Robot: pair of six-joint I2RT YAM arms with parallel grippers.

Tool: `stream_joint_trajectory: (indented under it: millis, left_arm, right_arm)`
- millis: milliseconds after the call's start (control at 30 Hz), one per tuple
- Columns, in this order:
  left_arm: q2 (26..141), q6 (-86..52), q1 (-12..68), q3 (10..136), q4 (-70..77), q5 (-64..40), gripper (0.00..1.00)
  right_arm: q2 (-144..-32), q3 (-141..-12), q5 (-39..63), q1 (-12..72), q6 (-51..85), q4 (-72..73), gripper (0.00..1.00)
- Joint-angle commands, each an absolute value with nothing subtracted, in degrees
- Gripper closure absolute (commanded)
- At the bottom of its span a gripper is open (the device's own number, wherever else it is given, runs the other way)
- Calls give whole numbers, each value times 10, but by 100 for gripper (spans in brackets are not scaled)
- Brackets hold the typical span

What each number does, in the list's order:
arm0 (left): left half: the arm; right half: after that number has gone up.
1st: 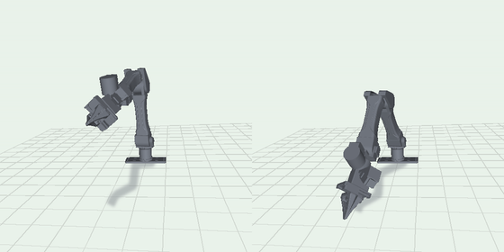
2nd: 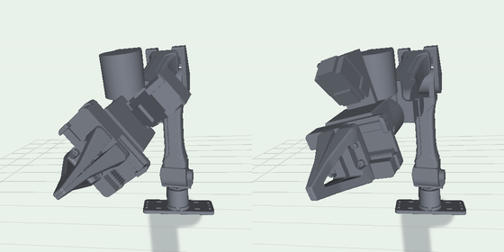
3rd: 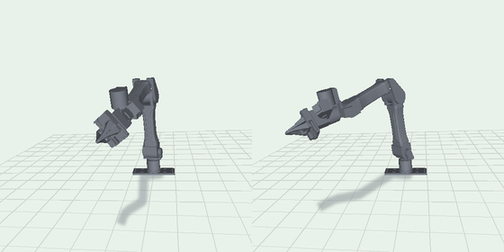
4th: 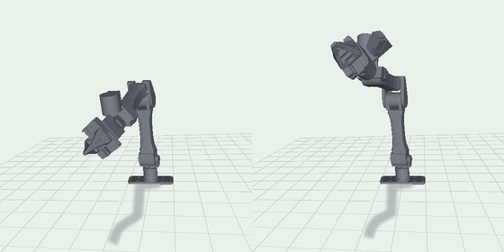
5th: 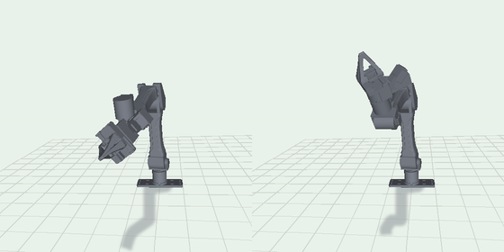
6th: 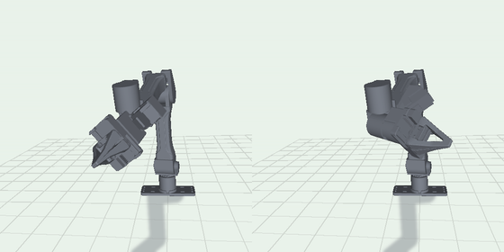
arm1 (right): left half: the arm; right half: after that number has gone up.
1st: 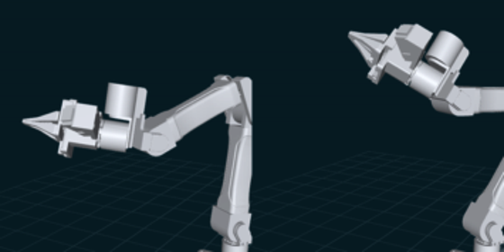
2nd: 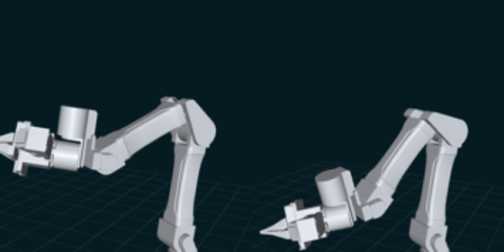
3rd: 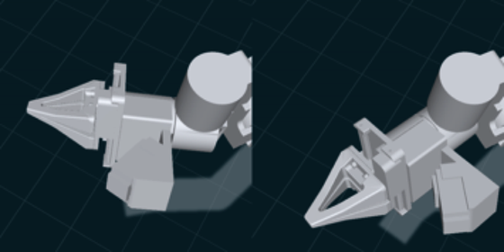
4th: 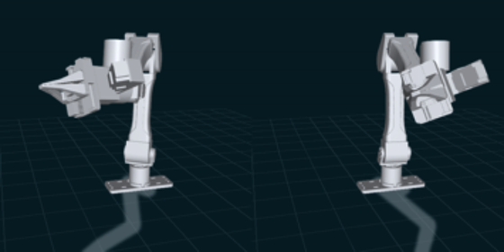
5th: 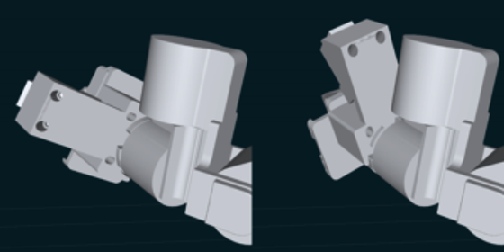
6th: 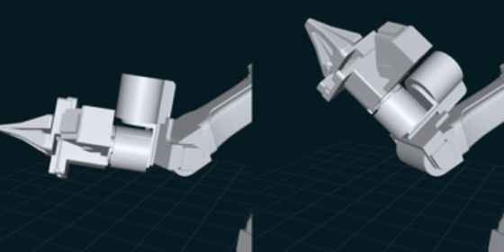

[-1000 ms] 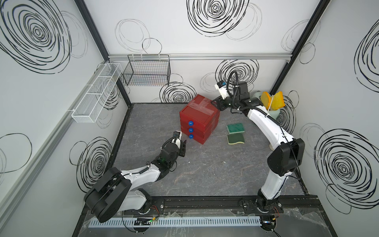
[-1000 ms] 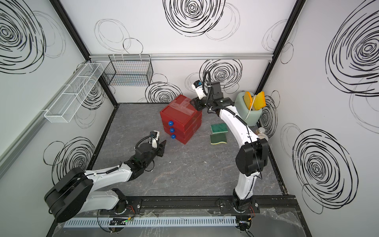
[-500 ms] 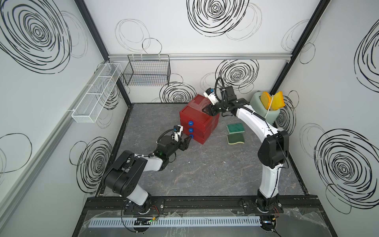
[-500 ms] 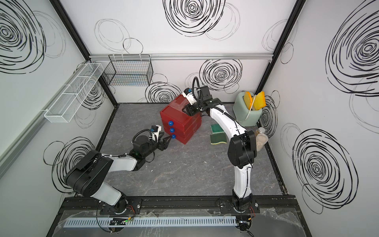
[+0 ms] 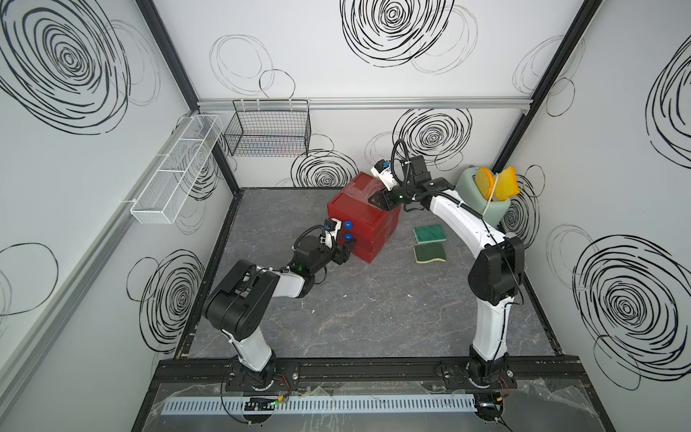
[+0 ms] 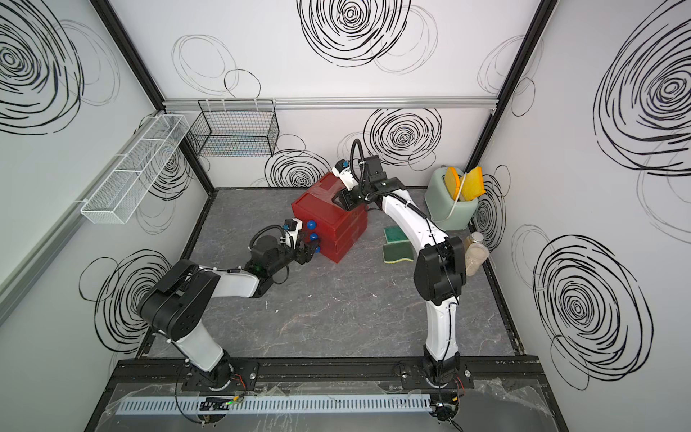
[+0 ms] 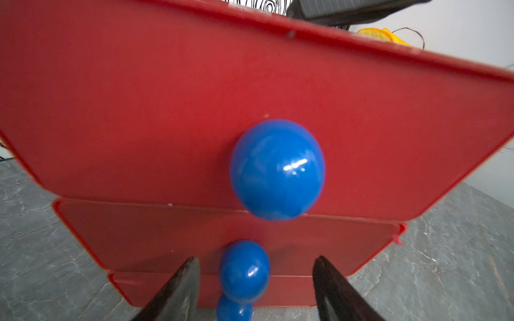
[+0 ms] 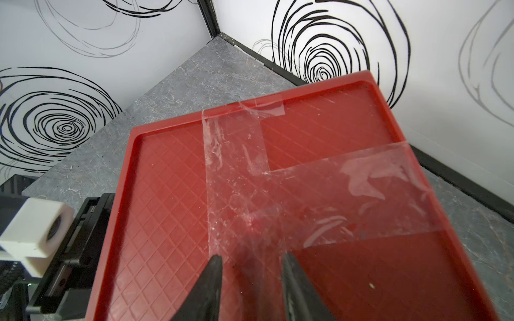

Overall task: Take the sponge out of the drawer
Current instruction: Open the drawer in the storage box.

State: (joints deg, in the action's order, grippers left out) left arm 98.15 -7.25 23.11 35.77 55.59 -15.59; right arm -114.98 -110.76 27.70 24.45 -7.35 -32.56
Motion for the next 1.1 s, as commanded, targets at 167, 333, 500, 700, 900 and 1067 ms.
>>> stream_joint_trajectory:
  millis: [167, 333, 500, 700, 900, 1067]
  left_arm:
    - [993, -61, 226, 401, 502, -148, 32]
    - [988, -65, 226, 399, 475, -119, 31]
    - [991, -68, 229, 403, 458, -106, 31]
    - [999, -72, 230, 414, 460, -107, 33]
    - [996, -73, 230, 417, 463, -111, 37]
    - [994, -69, 230, 420, 458, -114, 38]
  right_arm:
    - [-1167, -1114, 288, 243, -80, -343, 62]
    - [-1164, -1111, 288, 241, -81, -343, 61]
    - [-1160, -1100, 292, 238, -79, -336, 62]
    - [-1157, -1093, 294, 236, -78, -332, 62]
    - [-1156, -1087, 296, 235, -79, -330, 62]
    - [-1157, -1086, 297, 235, -78, -329, 62]
